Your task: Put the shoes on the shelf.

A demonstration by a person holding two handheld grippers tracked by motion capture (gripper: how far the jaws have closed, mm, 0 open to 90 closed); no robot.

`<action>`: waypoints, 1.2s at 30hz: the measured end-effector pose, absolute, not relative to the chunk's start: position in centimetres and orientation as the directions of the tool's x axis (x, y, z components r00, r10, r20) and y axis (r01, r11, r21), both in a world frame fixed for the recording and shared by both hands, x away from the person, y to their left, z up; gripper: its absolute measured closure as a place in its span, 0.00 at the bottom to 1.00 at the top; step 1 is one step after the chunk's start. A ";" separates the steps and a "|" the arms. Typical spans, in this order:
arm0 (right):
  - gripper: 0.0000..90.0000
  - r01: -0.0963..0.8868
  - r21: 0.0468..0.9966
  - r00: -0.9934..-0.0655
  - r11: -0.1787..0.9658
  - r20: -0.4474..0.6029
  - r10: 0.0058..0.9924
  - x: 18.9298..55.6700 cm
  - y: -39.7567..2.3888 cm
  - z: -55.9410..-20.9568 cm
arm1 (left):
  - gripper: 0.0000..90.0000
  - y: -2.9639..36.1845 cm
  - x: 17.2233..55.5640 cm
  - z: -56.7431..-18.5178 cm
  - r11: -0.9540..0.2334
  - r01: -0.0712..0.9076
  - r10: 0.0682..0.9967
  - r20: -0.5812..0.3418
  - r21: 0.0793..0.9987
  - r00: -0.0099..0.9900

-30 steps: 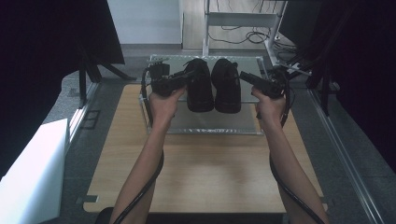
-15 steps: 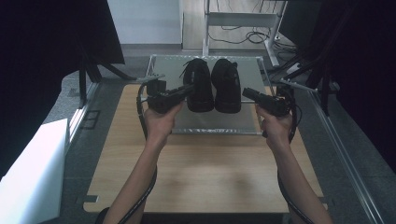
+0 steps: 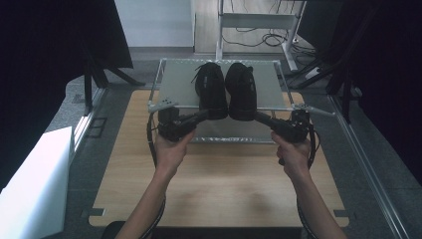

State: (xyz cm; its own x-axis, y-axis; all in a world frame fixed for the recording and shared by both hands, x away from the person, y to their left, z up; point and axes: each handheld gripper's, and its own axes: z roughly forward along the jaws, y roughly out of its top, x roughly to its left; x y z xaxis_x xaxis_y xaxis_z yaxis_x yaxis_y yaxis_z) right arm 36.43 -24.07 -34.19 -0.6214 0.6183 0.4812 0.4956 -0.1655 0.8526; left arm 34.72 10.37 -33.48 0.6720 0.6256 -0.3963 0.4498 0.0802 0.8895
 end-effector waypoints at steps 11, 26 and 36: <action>1.00 0.483 0.870 -0.613 -0.100 0.418 0.670 37.0 -22.5 -35.6 | 0.97 9.6 35.8 -35.5 0.004 0.456 0.715 -0.321 0.890 0.621; 1.00 0.514 0.840 -0.566 -0.173 0.483 0.668 39.9 -22.0 -36.4 | 0.97 9.5 39.2 -35.7 0.040 0.505 0.740 -0.366 0.862 0.565; 1.00 0.516 0.834 -0.533 -0.193 0.489 0.690 41.8 -21.2 -36.8 | 0.95 9.2 41.1 -35.7 0.049 0.539 0.766 -0.378 0.841 0.520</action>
State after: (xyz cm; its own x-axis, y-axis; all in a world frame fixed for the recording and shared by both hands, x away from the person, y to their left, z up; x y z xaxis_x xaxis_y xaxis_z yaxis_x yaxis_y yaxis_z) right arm 41.81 -21.23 -36.77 -0.5331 0.6902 0.4893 0.5162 -0.1929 0.8345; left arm 41.10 9.18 -35.66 0.5200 0.7661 -0.3776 0.5391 0.0485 0.8409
